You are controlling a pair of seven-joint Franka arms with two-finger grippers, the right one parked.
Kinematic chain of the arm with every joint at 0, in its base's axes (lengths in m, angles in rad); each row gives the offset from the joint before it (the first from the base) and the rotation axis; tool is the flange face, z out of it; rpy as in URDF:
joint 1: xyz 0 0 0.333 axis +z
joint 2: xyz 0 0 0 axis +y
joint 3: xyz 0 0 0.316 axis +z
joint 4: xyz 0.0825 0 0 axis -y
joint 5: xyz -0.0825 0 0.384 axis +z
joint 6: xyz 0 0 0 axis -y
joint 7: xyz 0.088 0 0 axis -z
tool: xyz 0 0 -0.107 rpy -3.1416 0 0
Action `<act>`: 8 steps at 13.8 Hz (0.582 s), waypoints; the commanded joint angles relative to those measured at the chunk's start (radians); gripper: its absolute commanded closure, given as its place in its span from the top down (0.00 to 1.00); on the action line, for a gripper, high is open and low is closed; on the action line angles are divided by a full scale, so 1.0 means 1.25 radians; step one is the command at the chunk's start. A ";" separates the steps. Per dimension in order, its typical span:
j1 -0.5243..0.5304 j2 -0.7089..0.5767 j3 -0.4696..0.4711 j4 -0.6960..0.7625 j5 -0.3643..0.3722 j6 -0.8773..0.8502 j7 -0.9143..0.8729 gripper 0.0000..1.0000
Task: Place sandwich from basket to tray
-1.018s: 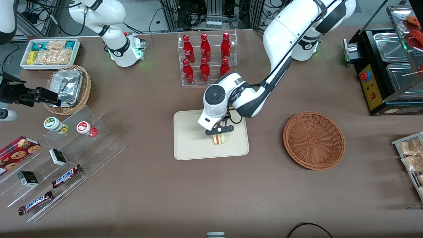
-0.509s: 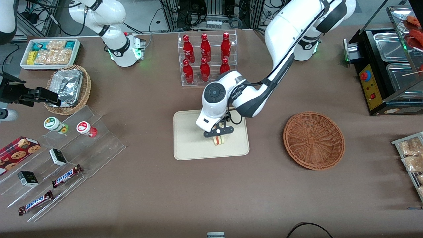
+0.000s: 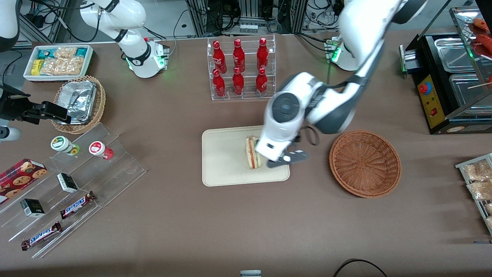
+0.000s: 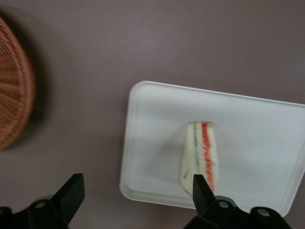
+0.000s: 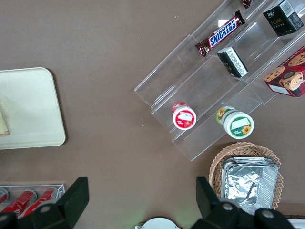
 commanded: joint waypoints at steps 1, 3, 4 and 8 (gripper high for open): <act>0.058 -0.069 -0.007 -0.070 -0.014 -0.013 0.079 1.00; 0.098 -0.104 -0.007 -0.109 -0.025 -0.013 0.153 1.00; 0.118 -0.120 -0.007 -0.127 -0.034 -0.013 0.187 1.00; 0.160 -0.177 -0.006 -0.182 -0.037 -0.014 0.240 1.00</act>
